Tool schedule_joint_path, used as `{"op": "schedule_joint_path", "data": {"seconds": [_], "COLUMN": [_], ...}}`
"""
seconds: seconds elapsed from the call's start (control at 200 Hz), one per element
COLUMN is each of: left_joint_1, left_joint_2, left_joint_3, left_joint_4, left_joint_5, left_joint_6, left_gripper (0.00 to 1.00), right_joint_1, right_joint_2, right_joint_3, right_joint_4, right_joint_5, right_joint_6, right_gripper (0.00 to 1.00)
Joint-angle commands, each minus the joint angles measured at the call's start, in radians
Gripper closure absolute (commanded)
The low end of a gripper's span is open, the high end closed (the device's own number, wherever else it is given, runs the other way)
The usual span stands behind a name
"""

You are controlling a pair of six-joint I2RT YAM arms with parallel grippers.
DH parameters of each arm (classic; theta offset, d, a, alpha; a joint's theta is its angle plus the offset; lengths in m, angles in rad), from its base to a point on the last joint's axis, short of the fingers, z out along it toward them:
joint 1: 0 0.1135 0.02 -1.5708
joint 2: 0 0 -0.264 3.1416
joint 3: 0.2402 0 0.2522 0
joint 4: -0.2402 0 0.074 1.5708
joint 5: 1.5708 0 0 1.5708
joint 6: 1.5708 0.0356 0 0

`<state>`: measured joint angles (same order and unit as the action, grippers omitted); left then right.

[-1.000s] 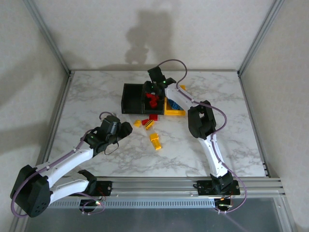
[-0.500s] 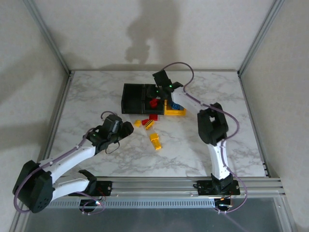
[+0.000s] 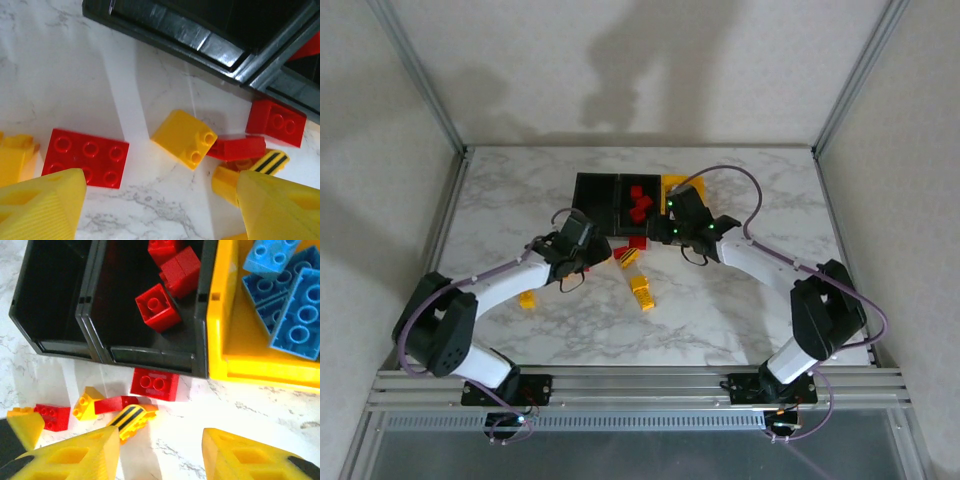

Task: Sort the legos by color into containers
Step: Move the lego to the center of the table.

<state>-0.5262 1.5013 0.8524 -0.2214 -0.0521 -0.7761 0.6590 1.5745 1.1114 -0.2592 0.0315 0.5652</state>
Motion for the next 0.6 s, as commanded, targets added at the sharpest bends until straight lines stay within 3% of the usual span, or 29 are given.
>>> {"op": "schedule_joint_path", "data": {"seconds": [0.0, 0.28, 0.596], "left_joint_1": [0.007, 0.006, -0.045], "left_joint_2": [0.046, 0.159, 0.083], "left_joint_3": [0.044, 0.087, -0.006], "left_joint_4": [-0.024, -0.031, -0.027], "left_joint_5": [-0.057, -0.094, -0.023], "left_joint_6": [0.050, 0.082, 0.015], "left_gripper": [0.21, 0.22, 0.22], "right_joint_1": [0.001, 0.001, 0.000], "right_joint_2": [-0.052, -0.066, -0.063], "right_joint_3": [-0.026, -0.042, -0.039], "right_joint_4": [0.029, 0.027, 0.020], "right_joint_5": [0.022, 0.024, 0.043], "right_joint_6": [0.024, 0.035, 0.041], "right_gripper": [0.54, 0.54, 0.54]}}
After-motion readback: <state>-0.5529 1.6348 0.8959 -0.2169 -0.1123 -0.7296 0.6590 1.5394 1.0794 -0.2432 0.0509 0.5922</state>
